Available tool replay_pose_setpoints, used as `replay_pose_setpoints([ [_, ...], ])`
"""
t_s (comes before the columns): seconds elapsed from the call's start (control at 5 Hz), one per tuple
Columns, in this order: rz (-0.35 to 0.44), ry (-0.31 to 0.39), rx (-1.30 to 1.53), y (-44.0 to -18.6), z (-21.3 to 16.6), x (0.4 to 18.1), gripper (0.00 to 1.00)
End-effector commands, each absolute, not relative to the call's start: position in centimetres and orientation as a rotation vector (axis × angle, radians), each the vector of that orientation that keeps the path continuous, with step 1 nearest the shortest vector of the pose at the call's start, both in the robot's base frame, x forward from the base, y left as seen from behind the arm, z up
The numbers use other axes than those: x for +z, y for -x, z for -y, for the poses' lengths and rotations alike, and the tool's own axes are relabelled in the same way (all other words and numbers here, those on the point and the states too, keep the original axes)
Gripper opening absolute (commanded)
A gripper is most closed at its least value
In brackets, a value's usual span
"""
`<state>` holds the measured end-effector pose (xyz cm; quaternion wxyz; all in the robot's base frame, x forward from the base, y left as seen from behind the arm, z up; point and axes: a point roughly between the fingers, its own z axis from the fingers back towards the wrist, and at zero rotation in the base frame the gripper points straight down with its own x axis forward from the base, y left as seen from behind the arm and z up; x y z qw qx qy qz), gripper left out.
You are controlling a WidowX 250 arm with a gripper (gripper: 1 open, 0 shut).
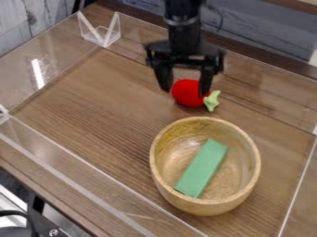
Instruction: Move the red object to the left side of the table
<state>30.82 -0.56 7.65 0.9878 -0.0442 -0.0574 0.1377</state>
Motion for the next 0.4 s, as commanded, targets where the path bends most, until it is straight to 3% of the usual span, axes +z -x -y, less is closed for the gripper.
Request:
replay_pose_setpoints([
  [0.0,0.14,0.08,0.307,-31.5,-0.7,6.7,1.0],
  [0.2,0.167,0.082,0.342,-31.6,-2.7,7.4,0.0],
])
